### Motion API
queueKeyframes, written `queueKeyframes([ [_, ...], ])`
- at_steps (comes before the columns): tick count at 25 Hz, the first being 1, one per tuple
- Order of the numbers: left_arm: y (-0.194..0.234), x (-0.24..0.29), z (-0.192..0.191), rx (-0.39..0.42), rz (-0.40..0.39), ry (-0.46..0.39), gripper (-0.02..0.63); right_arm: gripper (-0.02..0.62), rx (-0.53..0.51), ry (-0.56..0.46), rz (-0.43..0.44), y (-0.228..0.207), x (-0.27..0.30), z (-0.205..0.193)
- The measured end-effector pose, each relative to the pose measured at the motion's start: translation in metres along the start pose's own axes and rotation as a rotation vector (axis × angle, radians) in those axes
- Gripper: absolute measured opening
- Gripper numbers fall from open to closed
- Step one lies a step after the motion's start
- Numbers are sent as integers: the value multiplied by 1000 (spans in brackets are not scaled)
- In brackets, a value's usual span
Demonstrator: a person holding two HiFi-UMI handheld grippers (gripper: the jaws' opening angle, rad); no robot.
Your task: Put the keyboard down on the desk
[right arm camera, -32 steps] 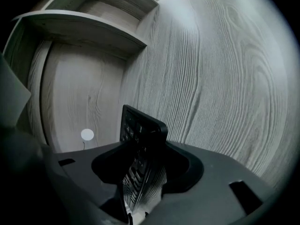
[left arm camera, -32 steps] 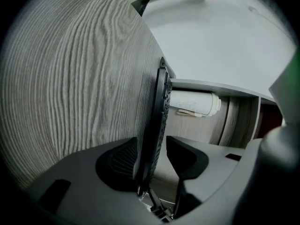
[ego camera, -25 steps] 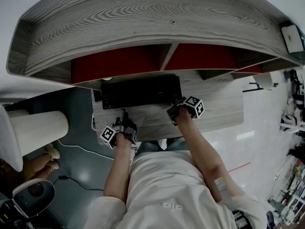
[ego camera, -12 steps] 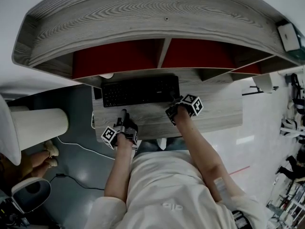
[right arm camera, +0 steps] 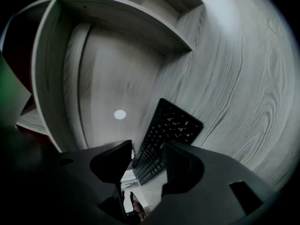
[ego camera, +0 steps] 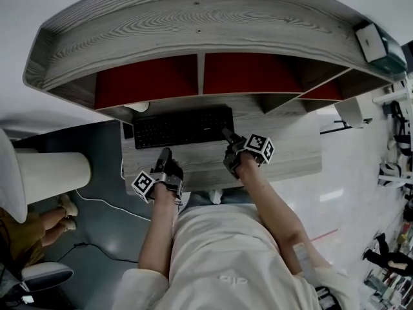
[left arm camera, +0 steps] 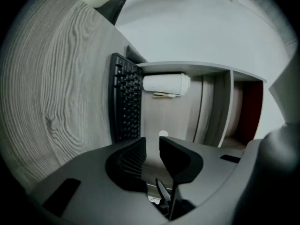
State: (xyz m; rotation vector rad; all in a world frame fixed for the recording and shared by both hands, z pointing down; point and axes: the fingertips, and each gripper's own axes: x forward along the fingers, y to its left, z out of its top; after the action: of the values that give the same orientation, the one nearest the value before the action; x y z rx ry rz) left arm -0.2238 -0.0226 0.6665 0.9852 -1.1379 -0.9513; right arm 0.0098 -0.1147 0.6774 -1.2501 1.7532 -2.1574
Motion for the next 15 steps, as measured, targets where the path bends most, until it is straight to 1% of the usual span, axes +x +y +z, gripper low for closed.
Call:
queueKeyframes([
  [1,-12,0,-6,16,-24,7,80,202,-23,18,53,13,-7,-2],
  [2,-25,1,-13,40,-48,17,54,183,-55,40,102,26,-14,-4],
  [3,-39,1,-21,84,-72,36,38,159,-101,62,143,39,-21,-6],
  [4,-54,2,-31,147,-99,65,28,126,-156,77,173,51,-30,-7],
  [6,-85,4,-56,315,-143,136,17,72,-268,86,210,71,-47,-6],
  [7,-97,4,-68,403,-142,167,17,61,-317,85,224,80,-55,-4],
  [8,-105,2,-77,487,-119,191,17,49,-361,84,238,88,-64,-2],
  [9,-111,0,-86,558,-96,208,17,43,-402,82,251,96,-73,0],
  [10,-119,-1,-95,622,-96,222,17,36,-444,81,264,104,-81,1],
  [12,-139,-2,-111,756,-132,242,17,29,-538,79,289,120,-99,3],
  [15,-164,-7,-132,968,-148,256,15,29,-682,72,331,144,-124,4],
])
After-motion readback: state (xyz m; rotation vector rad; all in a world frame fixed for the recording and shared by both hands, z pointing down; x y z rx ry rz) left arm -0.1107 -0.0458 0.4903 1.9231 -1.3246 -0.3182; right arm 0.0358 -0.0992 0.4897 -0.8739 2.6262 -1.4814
